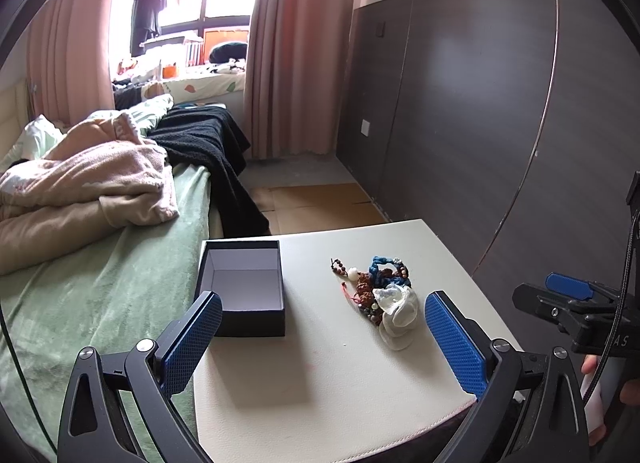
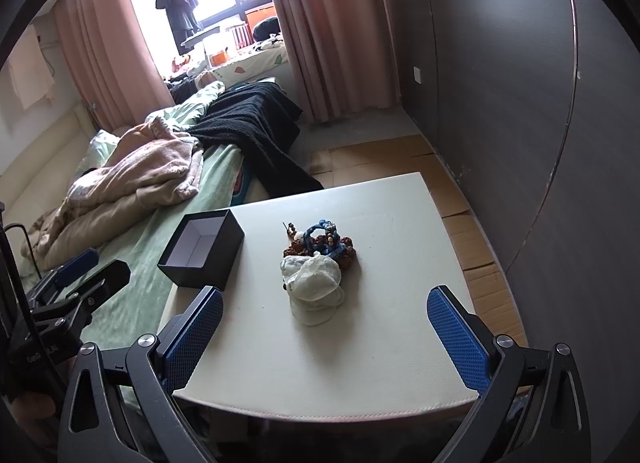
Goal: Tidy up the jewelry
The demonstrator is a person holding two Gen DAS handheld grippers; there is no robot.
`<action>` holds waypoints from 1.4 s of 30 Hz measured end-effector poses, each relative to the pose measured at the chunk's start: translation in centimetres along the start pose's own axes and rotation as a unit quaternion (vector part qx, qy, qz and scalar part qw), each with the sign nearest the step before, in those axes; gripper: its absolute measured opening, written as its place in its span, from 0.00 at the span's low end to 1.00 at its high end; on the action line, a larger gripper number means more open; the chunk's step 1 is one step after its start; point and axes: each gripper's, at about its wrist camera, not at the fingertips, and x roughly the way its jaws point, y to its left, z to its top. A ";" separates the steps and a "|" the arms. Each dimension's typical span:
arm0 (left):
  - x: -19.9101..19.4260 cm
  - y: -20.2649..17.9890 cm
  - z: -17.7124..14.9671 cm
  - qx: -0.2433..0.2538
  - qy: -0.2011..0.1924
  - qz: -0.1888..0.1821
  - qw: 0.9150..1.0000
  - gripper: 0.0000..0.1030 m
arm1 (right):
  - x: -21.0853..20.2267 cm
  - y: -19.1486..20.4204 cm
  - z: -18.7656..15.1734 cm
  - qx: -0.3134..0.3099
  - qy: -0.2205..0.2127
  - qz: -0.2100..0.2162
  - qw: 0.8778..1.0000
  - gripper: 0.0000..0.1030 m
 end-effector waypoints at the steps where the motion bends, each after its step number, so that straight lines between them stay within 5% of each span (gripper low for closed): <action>1: 0.0 -0.1 0.0 0.001 0.001 0.001 1.000 0.98 | 0.0 -0.1 0.1 0.002 -0.001 0.000 1.000 1.00; 18: 2.5 -1.3 0.2 0.004 0.019 -0.015 1.000 0.98 | 0.9 -2.1 1.2 0.049 0.007 -0.005 0.999 1.00; 34: 9.4 -3.9 -0.8 0.002 0.102 -0.043 0.994 0.55 | 3.7 -6.4 2.3 0.097 0.035 -0.045 0.994 1.00; 42: 11.5 -5.5 -1.3 0.021 0.113 -0.047 0.992 0.55 | 4.7 -8.2 2.2 0.119 0.058 -0.053 0.990 1.00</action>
